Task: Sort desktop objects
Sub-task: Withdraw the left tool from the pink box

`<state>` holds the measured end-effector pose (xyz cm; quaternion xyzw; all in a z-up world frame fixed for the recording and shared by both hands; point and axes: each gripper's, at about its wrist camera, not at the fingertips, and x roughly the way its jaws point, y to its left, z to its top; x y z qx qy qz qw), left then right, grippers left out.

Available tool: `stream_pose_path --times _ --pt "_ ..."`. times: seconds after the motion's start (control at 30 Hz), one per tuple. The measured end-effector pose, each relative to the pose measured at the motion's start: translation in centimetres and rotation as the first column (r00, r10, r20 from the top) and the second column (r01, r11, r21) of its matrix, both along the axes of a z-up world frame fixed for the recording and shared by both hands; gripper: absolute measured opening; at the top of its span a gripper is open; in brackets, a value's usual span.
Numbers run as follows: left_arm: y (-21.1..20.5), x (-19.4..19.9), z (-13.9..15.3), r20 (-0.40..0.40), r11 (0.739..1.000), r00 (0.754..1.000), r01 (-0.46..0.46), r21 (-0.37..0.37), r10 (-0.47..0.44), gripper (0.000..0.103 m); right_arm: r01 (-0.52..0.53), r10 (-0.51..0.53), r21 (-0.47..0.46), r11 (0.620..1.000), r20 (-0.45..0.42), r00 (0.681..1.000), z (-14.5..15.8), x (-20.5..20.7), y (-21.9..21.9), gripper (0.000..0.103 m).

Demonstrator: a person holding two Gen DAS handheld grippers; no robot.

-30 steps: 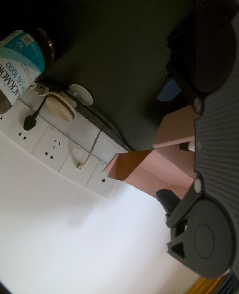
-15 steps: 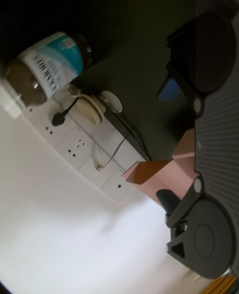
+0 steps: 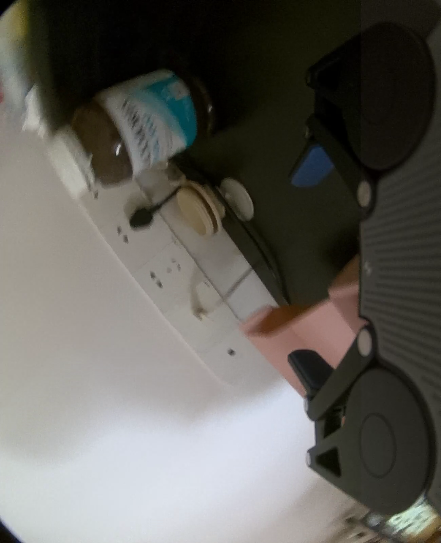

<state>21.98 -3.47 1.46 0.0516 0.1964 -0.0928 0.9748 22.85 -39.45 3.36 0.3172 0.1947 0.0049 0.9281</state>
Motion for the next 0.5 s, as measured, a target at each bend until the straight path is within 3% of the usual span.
stream_pose_path --times 0.1,0.2,0.37,0.5 --pt "0.0 0.0 -0.1 -0.001 1.000 1.000 0.000 0.003 0.000 0.103 -0.051 0.049 -0.119 0.992 -0.017 0.999 2.7 0.2 3.4 0.102" --pt "0.1 0.1 -0.2 -0.004 1.000 1.000 -0.015 0.000 0.015 0.103 -0.163 0.158 -0.102 0.981 -0.049 0.986 5.2 1.8 6.5 0.102" --pt "0.3 0.2 -0.2 -0.009 0.999 0.999 -0.049 -0.006 0.049 0.103 -0.346 0.339 -0.094 0.934 -0.083 0.937 8.2 4.7 13.0 0.102" --pt "0.5 0.2 -0.2 -0.013 0.997 0.997 -0.077 -0.011 0.077 0.103 -0.468 0.447 -0.139 0.872 -0.158 0.880 8.4 6.9 18.7 0.102"
